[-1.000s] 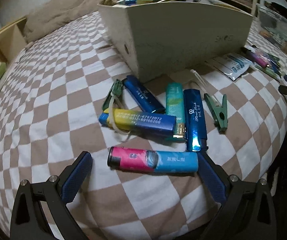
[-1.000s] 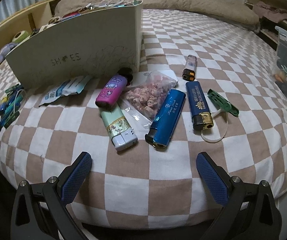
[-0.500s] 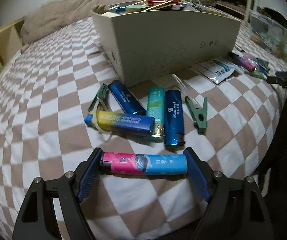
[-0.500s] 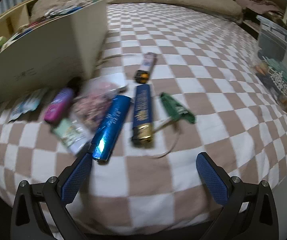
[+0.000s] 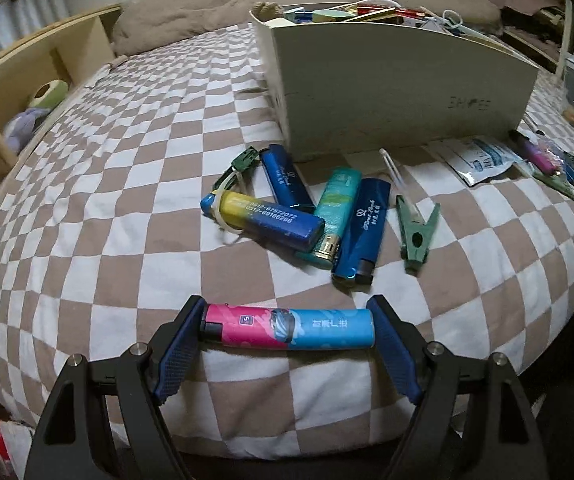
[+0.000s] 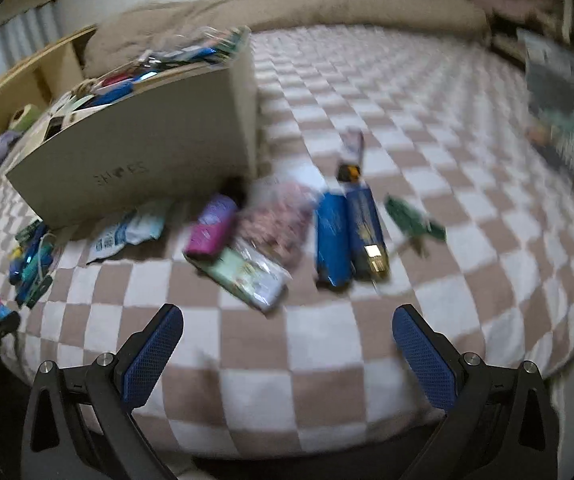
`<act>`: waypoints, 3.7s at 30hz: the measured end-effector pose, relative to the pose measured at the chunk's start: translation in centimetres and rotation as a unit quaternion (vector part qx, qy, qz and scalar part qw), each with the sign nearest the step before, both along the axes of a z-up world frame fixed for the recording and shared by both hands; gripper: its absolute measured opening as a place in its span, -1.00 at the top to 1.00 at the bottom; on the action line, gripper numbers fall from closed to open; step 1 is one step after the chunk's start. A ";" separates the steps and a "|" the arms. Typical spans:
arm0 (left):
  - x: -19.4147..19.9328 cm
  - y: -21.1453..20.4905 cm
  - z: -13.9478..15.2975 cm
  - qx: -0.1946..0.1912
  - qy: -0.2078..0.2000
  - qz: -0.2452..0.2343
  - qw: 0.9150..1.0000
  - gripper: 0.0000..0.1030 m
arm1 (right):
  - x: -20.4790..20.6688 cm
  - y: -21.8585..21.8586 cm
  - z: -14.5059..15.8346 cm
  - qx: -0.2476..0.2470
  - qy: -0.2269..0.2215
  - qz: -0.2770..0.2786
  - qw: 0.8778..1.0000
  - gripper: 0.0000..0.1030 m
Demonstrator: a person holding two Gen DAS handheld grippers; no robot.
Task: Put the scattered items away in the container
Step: 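Lift the pink-and-blue lighter with the left tool while the right tool grasps the pale green lighter, then carry both lighters over the white box with both tools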
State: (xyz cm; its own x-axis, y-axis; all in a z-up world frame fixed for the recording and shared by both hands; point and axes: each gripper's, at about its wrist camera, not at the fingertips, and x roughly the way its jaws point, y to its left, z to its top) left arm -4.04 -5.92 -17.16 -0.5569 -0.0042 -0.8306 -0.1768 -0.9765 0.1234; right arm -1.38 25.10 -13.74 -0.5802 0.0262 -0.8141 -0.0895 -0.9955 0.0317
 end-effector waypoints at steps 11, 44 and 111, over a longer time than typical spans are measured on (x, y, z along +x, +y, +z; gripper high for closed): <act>0.4 -0.4 -0.1 0.007 0.005 0.008 1.000 -0.60 | -6.0 -3.3 -1.0 -0.038 0.004 0.054 0.998 -0.95; -0.2 -0.7 -0.3 0.015 0.003 0.017 1.000 -0.79 | -1.5 -5.7 -2.2 0.027 -0.051 0.242 0.969 -0.10; 1.0 2.3 7.0 0.076 0.076 0.005 0.994 -0.58 | -1.0 -5.6 4.2 -0.064 0.065 0.149 0.985 -0.61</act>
State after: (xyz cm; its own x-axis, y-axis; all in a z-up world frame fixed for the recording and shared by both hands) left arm -3.00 -3.63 -10.18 -0.6767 0.1093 -0.7281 -0.1584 -0.9874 -0.0010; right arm -2.34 19.50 -9.58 -0.6467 -0.2593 -0.7173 0.2193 -0.9639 0.1508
